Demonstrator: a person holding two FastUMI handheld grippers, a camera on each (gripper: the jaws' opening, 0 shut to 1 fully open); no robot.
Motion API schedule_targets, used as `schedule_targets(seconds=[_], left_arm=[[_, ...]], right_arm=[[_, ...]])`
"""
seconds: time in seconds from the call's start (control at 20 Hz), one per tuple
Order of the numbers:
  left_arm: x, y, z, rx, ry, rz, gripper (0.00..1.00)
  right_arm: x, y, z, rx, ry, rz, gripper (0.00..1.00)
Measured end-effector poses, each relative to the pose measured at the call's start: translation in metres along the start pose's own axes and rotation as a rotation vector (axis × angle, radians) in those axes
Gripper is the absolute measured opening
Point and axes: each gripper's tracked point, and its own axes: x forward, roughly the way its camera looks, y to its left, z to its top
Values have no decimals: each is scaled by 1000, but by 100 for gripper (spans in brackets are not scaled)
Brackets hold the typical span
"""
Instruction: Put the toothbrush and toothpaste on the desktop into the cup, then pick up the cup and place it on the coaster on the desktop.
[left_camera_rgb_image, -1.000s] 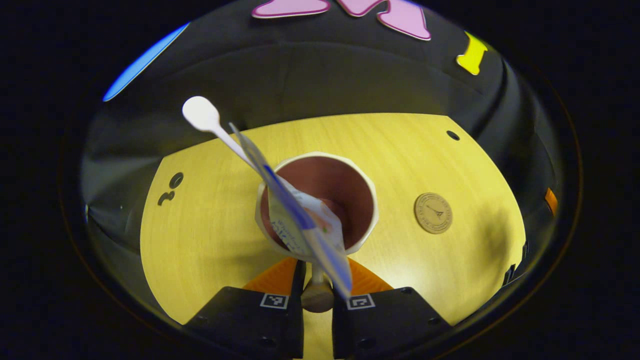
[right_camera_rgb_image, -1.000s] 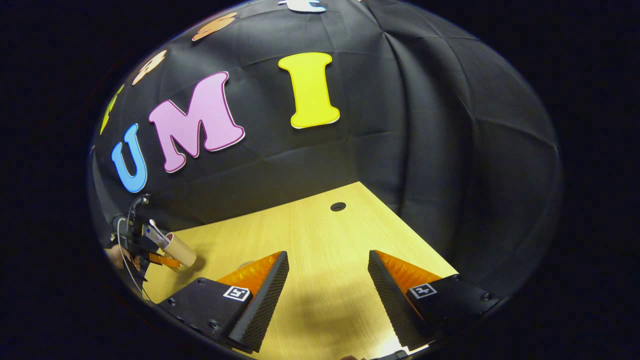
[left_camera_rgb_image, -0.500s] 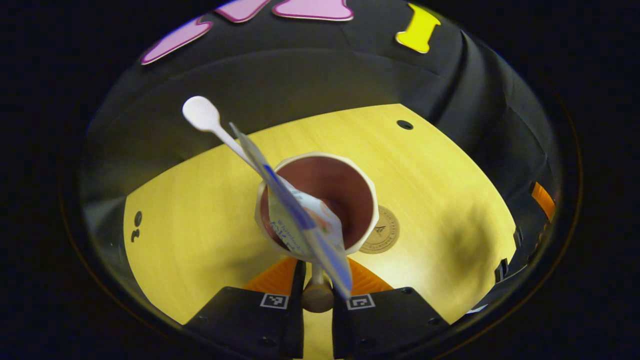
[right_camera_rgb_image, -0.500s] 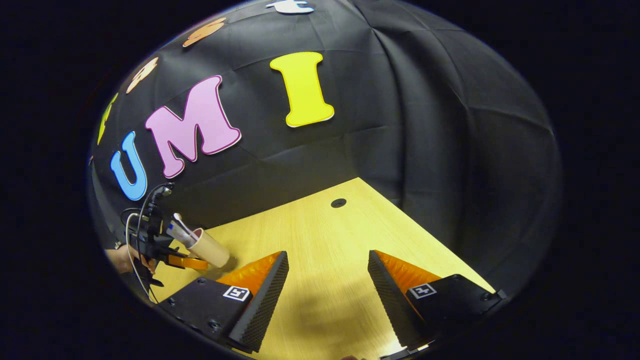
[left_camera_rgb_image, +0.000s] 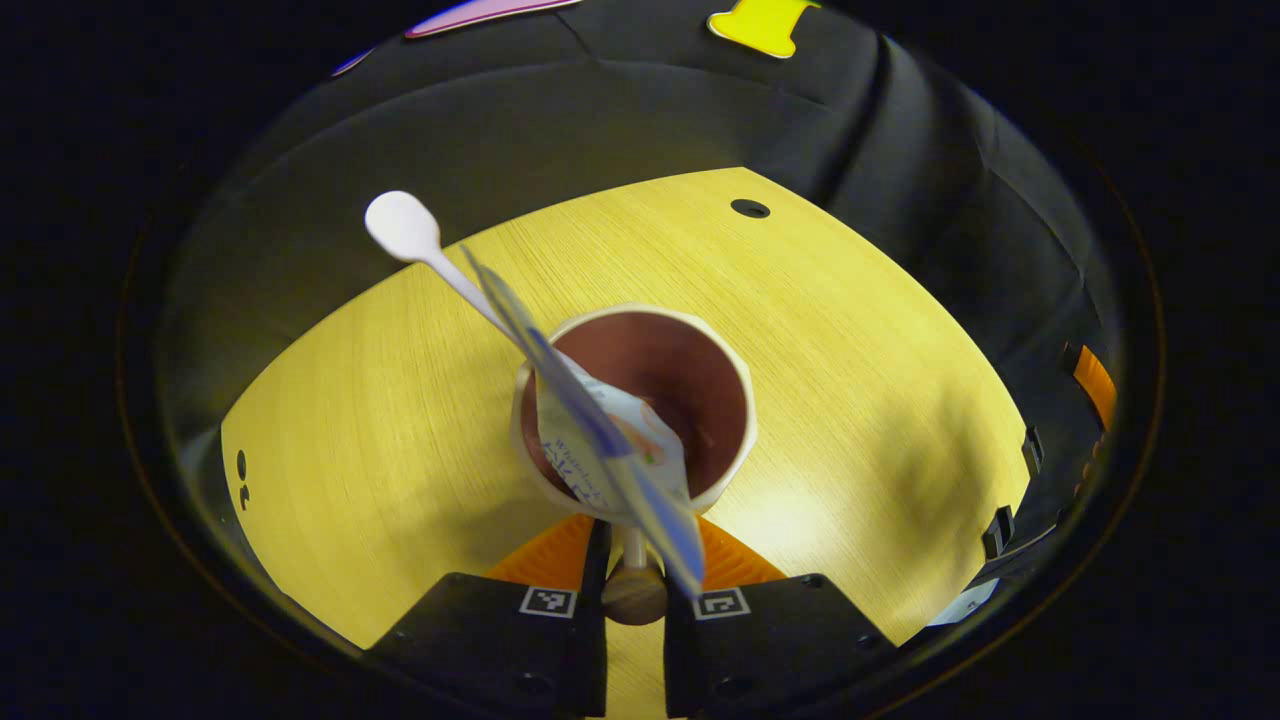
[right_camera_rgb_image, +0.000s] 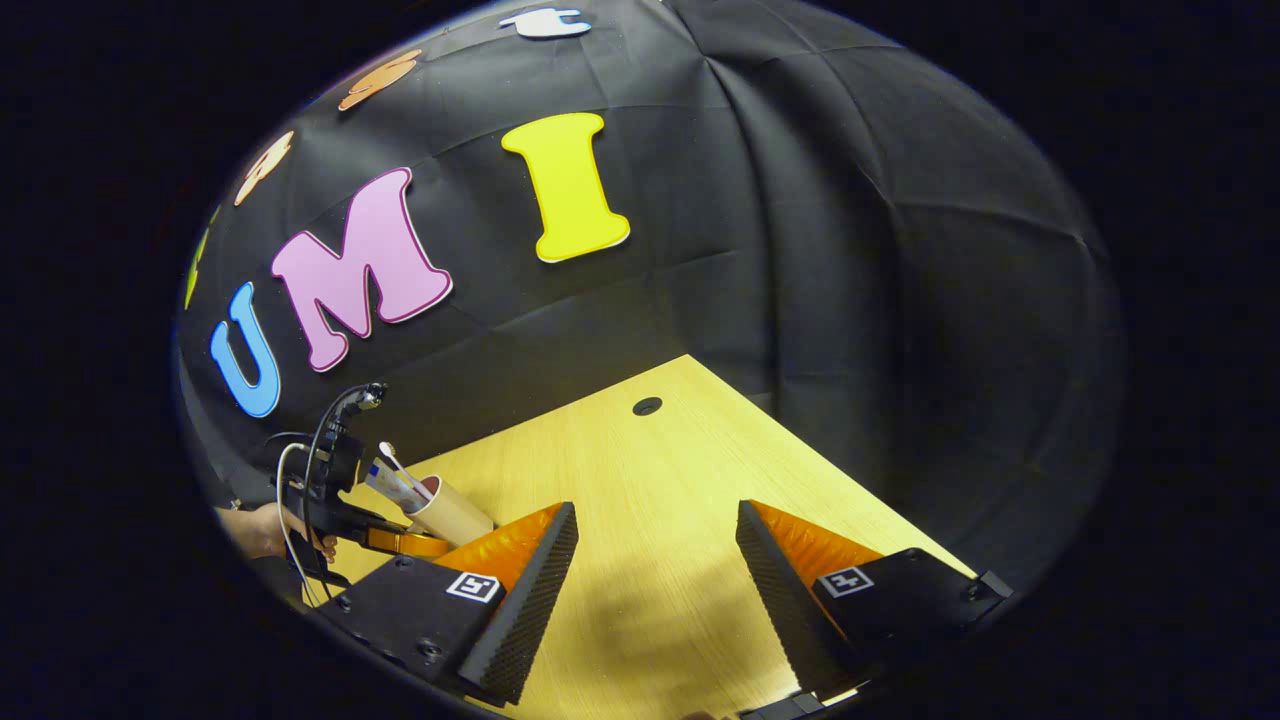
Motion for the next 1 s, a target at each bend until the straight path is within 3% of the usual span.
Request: schedule_targets(seconds=[0.05, 0.45, 0.55, 0.65, 0.75, 0.8, 0.9, 0.95, 1.0], left_arm=[[2, 0, -1, 8, 7, 4, 32], [10, -11, -5, 72, 29, 21, 29], [6, -13, -6, 75, 28, 38, 35], [-5, -12, -5, 70, 2, 45, 34], [-14, -14, -6, 51, -21, 31, 70], [-20, -16, -6, 37, -38, 26, 77], [-32, -17, -14, 15, -74, 19, 82], [-42, -16, -20, 12, -98, 26, 100], [-57, -15, -25, 11, -124, 30, 99]], right_arm=[[-1, 0, -1, -2, -1, -1, 98], [-9, 11, -16, -23, 27, 22, 98], [-12, 14, -18, -30, 30, 32, 98], [-14, 18, -18, -32, 32, 43, 98], [-18, 20, -18, -38, 31, 48, 98], [-20, 22, -17, -41, 28, 49, 98], [-26, 27, -13, -44, 19, 56, 98], [-29, 30, -12, -47, 15, 60, 98], [-33, 33, -10, -54, 11, 65, 98]])
